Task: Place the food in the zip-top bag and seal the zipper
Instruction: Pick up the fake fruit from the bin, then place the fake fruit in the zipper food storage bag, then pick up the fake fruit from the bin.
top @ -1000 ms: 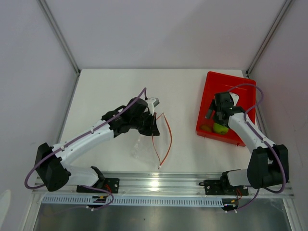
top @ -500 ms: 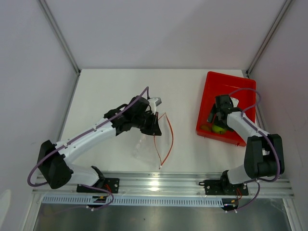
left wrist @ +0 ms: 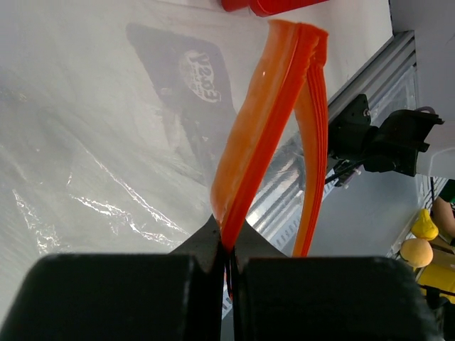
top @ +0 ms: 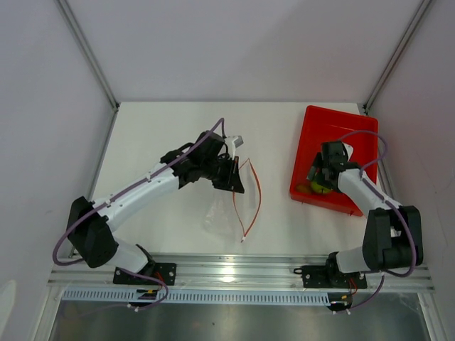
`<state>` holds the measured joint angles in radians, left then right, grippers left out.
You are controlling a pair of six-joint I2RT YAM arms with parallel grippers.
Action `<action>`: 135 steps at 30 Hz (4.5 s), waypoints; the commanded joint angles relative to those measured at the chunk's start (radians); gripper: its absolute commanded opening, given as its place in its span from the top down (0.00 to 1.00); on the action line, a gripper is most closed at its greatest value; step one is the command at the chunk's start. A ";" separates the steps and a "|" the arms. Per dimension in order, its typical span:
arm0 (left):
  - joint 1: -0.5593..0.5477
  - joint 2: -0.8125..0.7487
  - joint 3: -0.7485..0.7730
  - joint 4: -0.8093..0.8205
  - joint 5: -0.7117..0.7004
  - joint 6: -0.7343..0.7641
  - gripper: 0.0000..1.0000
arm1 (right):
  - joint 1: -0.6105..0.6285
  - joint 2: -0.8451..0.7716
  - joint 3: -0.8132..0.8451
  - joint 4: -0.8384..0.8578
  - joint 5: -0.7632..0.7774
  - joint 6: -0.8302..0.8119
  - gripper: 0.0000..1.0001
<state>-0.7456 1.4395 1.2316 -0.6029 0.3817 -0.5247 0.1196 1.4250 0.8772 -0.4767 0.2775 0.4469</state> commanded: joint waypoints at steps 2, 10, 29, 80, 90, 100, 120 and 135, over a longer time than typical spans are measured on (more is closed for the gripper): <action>0.022 0.038 0.074 -0.006 0.068 -0.026 0.99 | 0.000 -0.148 0.045 -0.008 -0.104 -0.051 0.97; 0.035 0.125 0.150 -0.028 0.092 -0.023 0.99 | 0.230 -0.397 0.127 -0.046 -0.311 -0.129 1.00; 0.048 0.127 0.194 -0.058 0.095 -0.026 0.99 | 0.604 -0.402 0.094 0.119 -0.538 -0.090 1.00; 0.049 -0.031 0.000 0.032 0.103 -0.015 0.99 | 0.007 -0.342 0.215 -0.323 -0.033 -0.010 0.01; 0.051 -0.122 -0.061 0.066 0.172 -0.001 0.99 | -0.166 -0.216 0.091 -0.238 0.107 0.021 0.02; 0.049 -0.171 -0.118 0.101 0.203 0.000 0.99 | -0.259 -0.062 0.043 -0.148 0.152 0.073 0.01; 0.051 -0.172 -0.129 0.114 0.215 -0.001 0.99 | -0.261 0.205 0.123 -0.011 0.305 0.050 0.08; 0.051 -0.142 -0.109 0.091 0.213 -0.006 1.00 | -0.227 0.147 0.112 0.001 0.223 0.016 0.60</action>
<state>-0.6937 1.2957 1.1038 -0.5255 0.5797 -0.5407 -0.1257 1.6348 0.9714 -0.4892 0.5102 0.4679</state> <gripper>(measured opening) 0.005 0.593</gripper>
